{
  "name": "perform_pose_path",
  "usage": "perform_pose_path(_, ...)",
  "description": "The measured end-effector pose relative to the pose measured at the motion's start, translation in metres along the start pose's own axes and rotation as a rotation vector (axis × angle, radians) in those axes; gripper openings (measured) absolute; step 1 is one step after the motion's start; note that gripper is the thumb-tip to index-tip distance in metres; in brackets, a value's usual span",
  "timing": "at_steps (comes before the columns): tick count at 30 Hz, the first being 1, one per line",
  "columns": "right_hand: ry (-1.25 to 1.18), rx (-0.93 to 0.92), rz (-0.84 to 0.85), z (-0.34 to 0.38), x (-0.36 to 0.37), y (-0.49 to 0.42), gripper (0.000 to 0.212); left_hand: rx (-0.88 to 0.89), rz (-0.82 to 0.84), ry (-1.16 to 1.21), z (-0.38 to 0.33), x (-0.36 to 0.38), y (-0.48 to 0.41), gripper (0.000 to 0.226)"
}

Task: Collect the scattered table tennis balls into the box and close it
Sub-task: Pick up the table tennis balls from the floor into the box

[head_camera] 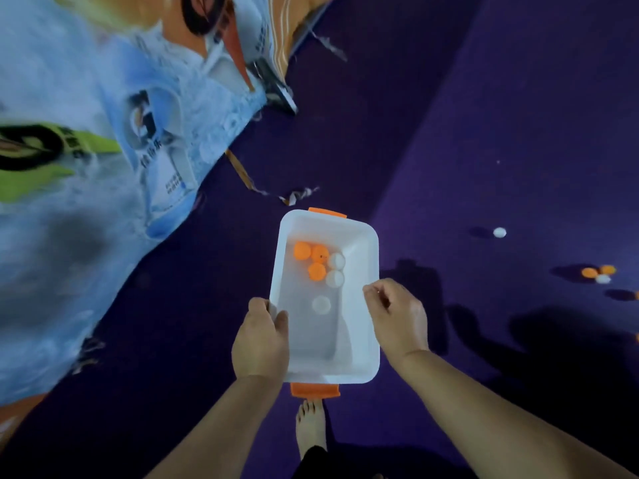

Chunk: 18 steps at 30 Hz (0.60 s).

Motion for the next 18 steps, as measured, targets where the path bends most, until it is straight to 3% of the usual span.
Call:
perform_pose_path(7, -0.255, 0.212, -0.136, 0.026, -0.119, 0.036, 0.024, 0.070, -0.012, 0.026, -0.080, -0.062, 0.047, 0.016)
perform_pose_path(18, -0.360, 0.455, -0.262, -0.082, -0.265, 0.039, 0.022, 0.143, 0.114, 0.008, -0.229, 0.004, 0.088, 0.012)
Point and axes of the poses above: each hand's wrist, its own y-axis away from the middle knuckle, its own x-axis out of the palm, z = x × y, the point moved 10 cm from there along -y, towards the middle knuckle, and after that the axes turned 6 degrees about y, right-handed, at the moved point
